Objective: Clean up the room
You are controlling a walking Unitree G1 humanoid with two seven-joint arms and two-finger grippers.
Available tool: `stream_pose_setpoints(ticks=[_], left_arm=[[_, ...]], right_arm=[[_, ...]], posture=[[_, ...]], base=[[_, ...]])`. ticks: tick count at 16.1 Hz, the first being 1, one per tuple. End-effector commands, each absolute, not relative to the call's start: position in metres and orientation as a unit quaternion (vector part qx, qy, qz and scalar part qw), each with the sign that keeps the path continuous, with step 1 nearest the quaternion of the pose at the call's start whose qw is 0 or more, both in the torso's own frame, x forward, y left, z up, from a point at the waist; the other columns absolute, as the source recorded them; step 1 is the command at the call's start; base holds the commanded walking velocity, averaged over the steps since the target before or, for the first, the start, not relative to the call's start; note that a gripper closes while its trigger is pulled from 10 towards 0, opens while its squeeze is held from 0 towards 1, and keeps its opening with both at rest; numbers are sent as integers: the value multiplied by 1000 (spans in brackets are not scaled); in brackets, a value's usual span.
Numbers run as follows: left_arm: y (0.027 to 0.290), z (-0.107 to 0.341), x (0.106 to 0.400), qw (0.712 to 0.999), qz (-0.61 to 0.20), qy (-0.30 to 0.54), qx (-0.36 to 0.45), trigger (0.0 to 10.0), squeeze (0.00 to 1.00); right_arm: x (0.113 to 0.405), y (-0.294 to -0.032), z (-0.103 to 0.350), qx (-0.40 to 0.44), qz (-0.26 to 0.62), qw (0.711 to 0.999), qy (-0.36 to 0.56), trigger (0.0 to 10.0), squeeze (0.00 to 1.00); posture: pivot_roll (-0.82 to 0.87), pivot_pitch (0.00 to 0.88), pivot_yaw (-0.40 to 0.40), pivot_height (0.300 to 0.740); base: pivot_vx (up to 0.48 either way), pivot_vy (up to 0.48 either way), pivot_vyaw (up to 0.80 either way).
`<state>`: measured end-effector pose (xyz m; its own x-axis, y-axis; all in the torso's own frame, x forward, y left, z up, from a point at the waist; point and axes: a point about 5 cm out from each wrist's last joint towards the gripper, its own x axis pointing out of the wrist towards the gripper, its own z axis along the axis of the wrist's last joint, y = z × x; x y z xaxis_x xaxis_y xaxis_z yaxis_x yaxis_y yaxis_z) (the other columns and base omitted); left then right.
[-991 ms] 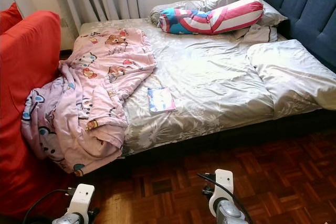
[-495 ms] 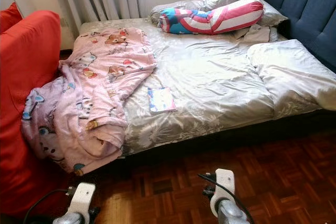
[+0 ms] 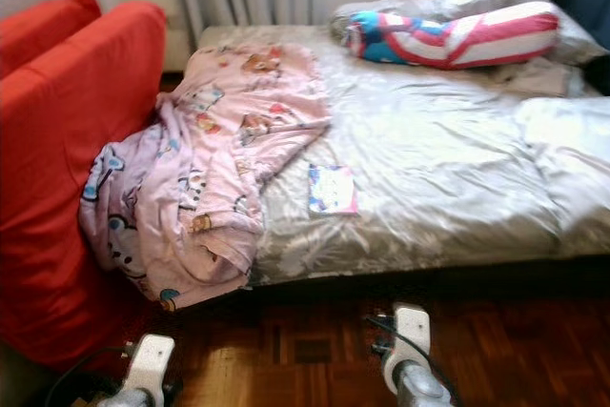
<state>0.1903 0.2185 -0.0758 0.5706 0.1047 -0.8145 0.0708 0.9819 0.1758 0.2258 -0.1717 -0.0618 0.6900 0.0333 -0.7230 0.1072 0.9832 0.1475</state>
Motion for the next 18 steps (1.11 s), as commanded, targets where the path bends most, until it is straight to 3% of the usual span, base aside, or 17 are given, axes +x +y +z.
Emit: stream_pose_setpoints(ticks=[1, 5, 8, 18], left_arm=[[212, -73, 198, 888, 3, 451, 89, 10000, 0], [212, -73, 199, 888, 5, 451, 88, 10000, 0], [212, -73, 199, 888, 5, 451, 87, 10000, 0], [212, -72, 199, 889, 7, 450, 84, 10000, 0]], right_arm=[[221, -182, -64, 84, -33, 914, 397, 10000, 0], [223, -182, -62, 68, -21, 916, 395, 10000, 0], [223, -182, -62, 72, -23, 917, 391, 10000, 0], [224, -182, -61, 82, -29, 919, 385, 10000, 0]], posture=[[-136, 0, -29, 740], [-135, 0, -32, 740], [-134, 0, -33, 740], [-134, 0, -36, 740]], base=[[319, 0, 0], [320, 0, 0], [321, 0, 800], [320, 0, 0]])
